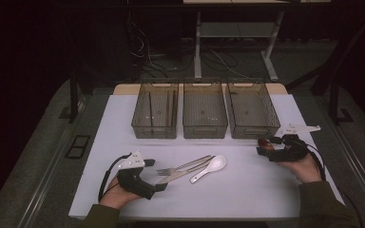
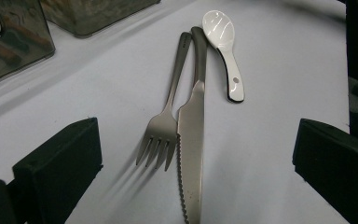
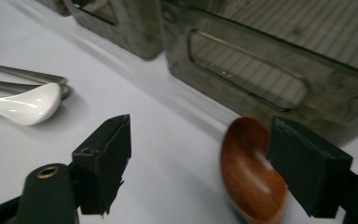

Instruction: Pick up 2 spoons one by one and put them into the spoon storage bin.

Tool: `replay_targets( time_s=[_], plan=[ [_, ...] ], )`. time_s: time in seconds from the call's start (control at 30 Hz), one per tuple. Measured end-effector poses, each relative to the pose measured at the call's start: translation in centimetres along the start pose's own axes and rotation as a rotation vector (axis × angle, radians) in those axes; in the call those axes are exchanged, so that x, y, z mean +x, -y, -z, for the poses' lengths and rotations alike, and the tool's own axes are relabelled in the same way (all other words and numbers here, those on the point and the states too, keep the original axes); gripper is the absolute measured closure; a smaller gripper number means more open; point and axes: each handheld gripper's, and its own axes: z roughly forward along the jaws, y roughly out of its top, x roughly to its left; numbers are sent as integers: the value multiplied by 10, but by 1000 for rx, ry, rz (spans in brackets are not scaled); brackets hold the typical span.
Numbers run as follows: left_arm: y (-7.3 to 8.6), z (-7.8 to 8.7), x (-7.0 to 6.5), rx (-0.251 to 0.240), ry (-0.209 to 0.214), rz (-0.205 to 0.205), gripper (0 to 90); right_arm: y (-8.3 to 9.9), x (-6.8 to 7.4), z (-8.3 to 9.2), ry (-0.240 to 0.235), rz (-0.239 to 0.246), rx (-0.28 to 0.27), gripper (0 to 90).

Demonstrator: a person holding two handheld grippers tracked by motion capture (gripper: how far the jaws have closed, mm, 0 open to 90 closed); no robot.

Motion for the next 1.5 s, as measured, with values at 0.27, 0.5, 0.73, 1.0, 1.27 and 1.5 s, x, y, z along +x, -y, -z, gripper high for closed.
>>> replay_targets(
  time_s=[0.27,0.5,0.73,1.0,1.27,1.5],
  plan=[
    [0,0,0,3,-1,2,5,0,-19,4,29,-59,-19,292],
    [0,-1,0,0,-1,2,5,3,-32,1,54,-99,-8,370],
    [0,-1,0,2,0,2,4,9,-39,-6,43,-137,35,438],
    [0,-1,0,2,0,3,5,11,-36,-17,46,-115,122,486],
    [0,-1,0,2,0,2,4,11,-34,-19,63,-84,146,537],
    [0,-1,0,2,0,2,5,10,-29,-19,65,-41,162,590]
  ],
)
